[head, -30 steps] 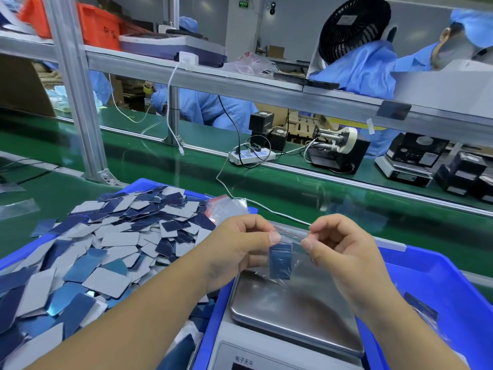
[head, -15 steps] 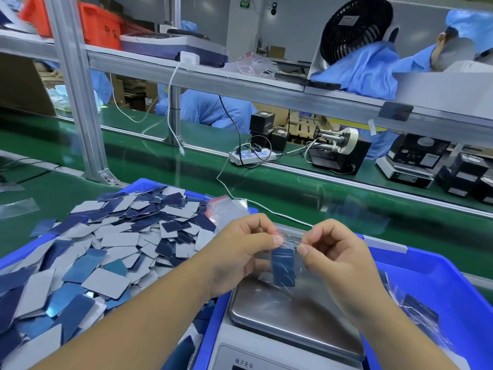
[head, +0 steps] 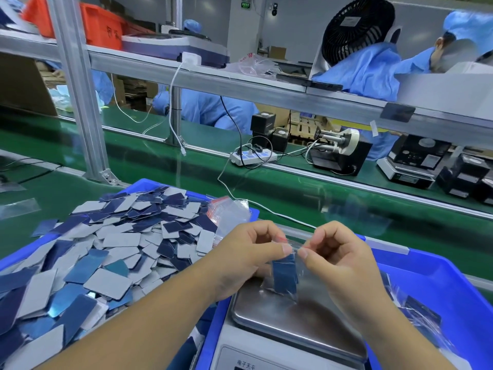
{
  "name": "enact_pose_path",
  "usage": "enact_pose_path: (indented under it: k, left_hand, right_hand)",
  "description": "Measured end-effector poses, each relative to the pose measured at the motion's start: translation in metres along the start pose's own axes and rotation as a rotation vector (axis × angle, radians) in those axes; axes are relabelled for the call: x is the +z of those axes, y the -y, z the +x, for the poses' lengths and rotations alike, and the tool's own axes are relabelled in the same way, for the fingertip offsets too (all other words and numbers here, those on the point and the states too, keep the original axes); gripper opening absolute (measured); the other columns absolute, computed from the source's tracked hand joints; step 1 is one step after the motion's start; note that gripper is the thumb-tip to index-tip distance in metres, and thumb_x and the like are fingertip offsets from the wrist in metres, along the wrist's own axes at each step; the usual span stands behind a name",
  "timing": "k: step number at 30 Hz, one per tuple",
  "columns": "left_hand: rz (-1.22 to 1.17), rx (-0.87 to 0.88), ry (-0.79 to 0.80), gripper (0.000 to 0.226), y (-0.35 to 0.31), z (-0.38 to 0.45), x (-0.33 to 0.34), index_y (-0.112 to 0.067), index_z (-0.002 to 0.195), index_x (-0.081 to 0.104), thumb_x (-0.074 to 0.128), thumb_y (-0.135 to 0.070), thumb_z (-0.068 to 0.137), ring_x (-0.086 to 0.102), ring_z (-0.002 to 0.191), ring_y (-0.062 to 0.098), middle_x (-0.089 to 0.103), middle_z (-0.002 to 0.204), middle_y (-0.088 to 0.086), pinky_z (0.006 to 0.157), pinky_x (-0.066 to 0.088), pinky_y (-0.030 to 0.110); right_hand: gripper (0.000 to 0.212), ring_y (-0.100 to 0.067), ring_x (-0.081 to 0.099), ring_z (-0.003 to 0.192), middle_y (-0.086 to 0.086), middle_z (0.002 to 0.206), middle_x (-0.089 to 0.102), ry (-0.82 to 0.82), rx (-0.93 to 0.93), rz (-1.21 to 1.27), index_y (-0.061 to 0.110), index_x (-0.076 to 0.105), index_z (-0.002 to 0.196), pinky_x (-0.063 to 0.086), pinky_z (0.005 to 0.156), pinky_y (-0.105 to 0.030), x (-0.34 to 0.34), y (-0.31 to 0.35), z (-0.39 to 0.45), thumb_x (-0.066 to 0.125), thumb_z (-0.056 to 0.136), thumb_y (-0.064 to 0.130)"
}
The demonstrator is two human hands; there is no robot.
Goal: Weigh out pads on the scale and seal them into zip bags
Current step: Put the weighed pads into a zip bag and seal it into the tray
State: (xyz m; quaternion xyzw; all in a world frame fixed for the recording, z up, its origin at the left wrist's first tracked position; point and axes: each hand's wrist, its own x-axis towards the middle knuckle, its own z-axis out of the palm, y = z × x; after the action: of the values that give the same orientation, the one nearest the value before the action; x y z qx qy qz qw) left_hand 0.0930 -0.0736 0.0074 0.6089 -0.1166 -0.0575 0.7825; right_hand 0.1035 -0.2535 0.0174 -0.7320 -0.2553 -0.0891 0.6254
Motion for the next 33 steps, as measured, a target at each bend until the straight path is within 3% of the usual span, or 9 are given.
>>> enact_pose_path:
  k: [5, 9, 12, 18, 27, 33]
  left_hand:
    - [-0.015, 0.006, -0.003, 0.010, -0.0031, -0.0010, -0.0003, -0.020, 0.071, 0.065, 0.071, -0.015, 0.077, 0.054, 0.062, 0.019, 0.051, 0.075, 0.006, 0.061, 0.045, 0.034]
    - [-0.008, 0.004, 0.004, 0.012, -0.0034, -0.0009, -0.0006, -0.022, 0.069, 0.064, 0.069, -0.014, 0.078, 0.055, 0.063, 0.017, 0.052, 0.075, 0.004, 0.058, 0.046, 0.032]
    - [0.033, 0.021, 0.017, 0.009, -0.0033, -0.0021, 0.0001, -0.022, 0.074, 0.066, 0.069, -0.015, 0.079, 0.056, 0.071, 0.023, 0.056, 0.084, 0.013, 0.062, 0.048, 0.032]
    - [0.139, 0.024, -0.012, 0.011, -0.0018, -0.0019, 0.0014, -0.028, 0.071, 0.071, 0.070, -0.020, 0.078, 0.058, 0.070, 0.013, 0.064, 0.075, 0.000, 0.063, 0.049, 0.027]
    - [0.159, 0.018, -0.009, 0.006, -0.0038, -0.0018, 0.0008, -0.026, 0.071, 0.072, 0.072, -0.021, 0.075, 0.056, 0.080, 0.022, 0.064, 0.081, 0.007, 0.076, 0.047, 0.039]
    - [0.208, 0.038, 0.000, 0.006, -0.0029, -0.0024, 0.0019, -0.028, 0.073, 0.073, 0.072, -0.022, 0.076, 0.052, 0.064, 0.010, 0.061, 0.068, -0.005, 0.059, 0.047, 0.020]
  right_hand:
    - [0.017, -0.013, 0.053, 0.065, 0.001, 0.072, 0.062, 0.041, 0.049, 0.095, 0.025, 0.063, 0.080, 0.046, 0.059, -0.025, -0.0023, 0.0003, 0.0012, 0.075, 0.070, 0.019]
    - [0.017, -0.013, 0.052, 0.064, 0.001, 0.069, 0.061, 0.006, 0.047, 0.092, 0.025, 0.063, 0.079, 0.045, 0.059, -0.026, -0.0044, -0.0004, 0.0010, 0.071, 0.071, 0.012]
    - [0.017, -0.013, 0.051, 0.062, 0.000, 0.066, 0.061, 0.012, 0.035, 0.068, 0.024, 0.061, 0.077, 0.045, 0.057, -0.026, -0.0042, 0.0004, 0.0005, 0.072, 0.071, 0.012]
    - [0.018, -0.012, 0.052, 0.063, 0.001, 0.070, 0.061, 0.074, 0.070, 0.106, 0.025, 0.062, 0.078, 0.045, 0.055, -0.024, -0.0024, 0.0016, 0.0005, 0.071, 0.072, 0.011]
    - [0.020, -0.011, 0.052, 0.062, 0.001, 0.065, 0.061, 0.049, 0.023, 0.035, 0.025, 0.061, 0.074, 0.045, 0.057, -0.022, -0.0016, 0.0024, -0.0002, 0.075, 0.070, 0.014]
    - [0.018, -0.012, 0.052, 0.063, 0.002, 0.068, 0.062, 0.078, 0.032, 0.026, 0.024, 0.061, 0.076, 0.044, 0.057, -0.023, -0.0024, 0.0041, -0.0015, 0.077, 0.072, 0.016]
